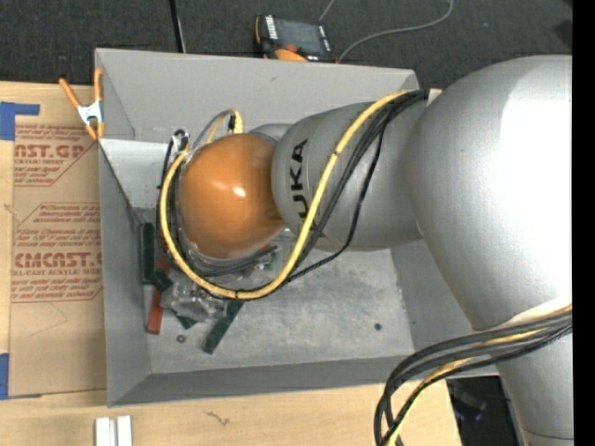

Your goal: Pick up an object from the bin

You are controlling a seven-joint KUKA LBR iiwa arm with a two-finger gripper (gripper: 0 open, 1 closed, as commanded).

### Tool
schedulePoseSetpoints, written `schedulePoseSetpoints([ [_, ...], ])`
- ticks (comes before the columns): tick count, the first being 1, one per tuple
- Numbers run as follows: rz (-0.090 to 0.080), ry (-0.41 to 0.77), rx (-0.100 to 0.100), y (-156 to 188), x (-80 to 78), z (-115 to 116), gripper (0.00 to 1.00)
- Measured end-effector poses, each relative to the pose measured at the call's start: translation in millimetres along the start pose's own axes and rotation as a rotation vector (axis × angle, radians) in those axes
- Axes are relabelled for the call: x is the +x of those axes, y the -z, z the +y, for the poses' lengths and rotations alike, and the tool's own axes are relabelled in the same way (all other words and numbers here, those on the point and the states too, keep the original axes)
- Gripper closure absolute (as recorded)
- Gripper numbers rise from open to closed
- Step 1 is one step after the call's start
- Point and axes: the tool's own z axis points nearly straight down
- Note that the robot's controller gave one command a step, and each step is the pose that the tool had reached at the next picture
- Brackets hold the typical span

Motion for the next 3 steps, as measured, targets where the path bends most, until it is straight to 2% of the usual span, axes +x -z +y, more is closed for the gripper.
schedulePoseSetpoints([
  [1,0.001,0.002,-0.005,-1.1,0.2,2.7,0.0],
  [2,0.0,0.002,-0.005,-1.3,0.1,2.7,1.0],
  [3,-0.002,-0.338,-0.002,63.2,-3.1,26.4,1.0],
])
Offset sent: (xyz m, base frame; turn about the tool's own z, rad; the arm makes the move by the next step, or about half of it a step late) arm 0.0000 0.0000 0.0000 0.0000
